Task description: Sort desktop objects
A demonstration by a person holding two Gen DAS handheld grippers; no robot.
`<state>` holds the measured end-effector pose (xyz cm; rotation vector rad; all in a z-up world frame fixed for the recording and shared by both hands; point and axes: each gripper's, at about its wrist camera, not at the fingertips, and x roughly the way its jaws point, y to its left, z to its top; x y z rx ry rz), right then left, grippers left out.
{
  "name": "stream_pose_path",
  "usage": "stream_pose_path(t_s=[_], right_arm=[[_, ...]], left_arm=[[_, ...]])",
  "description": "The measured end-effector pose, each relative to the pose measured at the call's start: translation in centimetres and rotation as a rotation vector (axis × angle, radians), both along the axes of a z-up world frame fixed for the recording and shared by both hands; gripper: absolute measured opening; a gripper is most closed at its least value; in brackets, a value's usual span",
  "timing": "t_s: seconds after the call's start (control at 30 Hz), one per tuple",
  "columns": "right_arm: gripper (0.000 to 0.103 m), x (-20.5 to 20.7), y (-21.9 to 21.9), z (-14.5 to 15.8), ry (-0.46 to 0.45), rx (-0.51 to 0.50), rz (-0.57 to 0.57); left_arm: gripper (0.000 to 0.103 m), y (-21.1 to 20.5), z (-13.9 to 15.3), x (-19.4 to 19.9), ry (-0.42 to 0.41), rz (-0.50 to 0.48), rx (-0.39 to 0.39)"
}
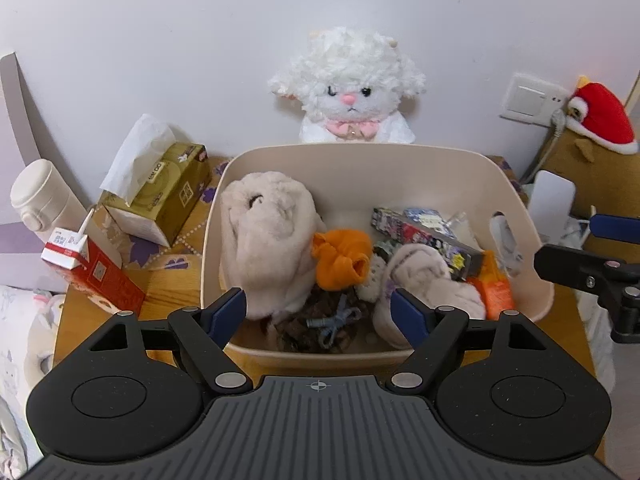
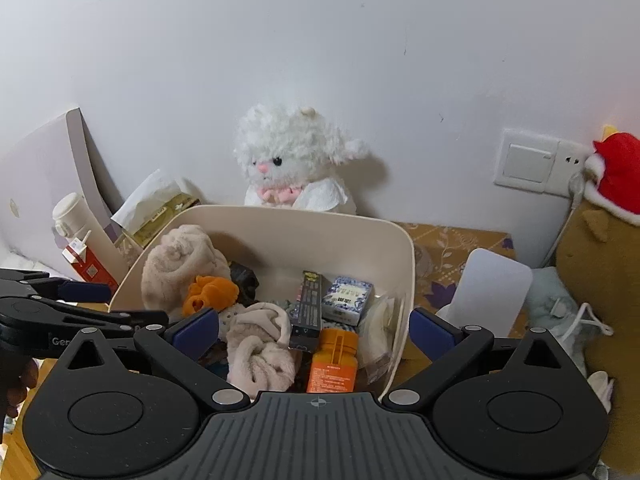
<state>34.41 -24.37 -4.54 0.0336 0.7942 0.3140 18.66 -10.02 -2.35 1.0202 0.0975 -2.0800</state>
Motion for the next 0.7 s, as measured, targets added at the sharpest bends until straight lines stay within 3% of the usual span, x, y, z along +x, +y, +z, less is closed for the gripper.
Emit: stream_pose_path(t_s=[0.53,0.7], right_arm=[[0.103,-7.6,0.7,4.1,-0.052,-0.035,-0.032],[0.103,-10.2,0.9,5.3,-0.011,-0.011,-0.072]], left_arm=[[0.081,6.7,3.7,5.1,0.047,-0.030,-0.038],[0.081,8.8,4.7,7.4,0.066,-0.031,-0.035]])
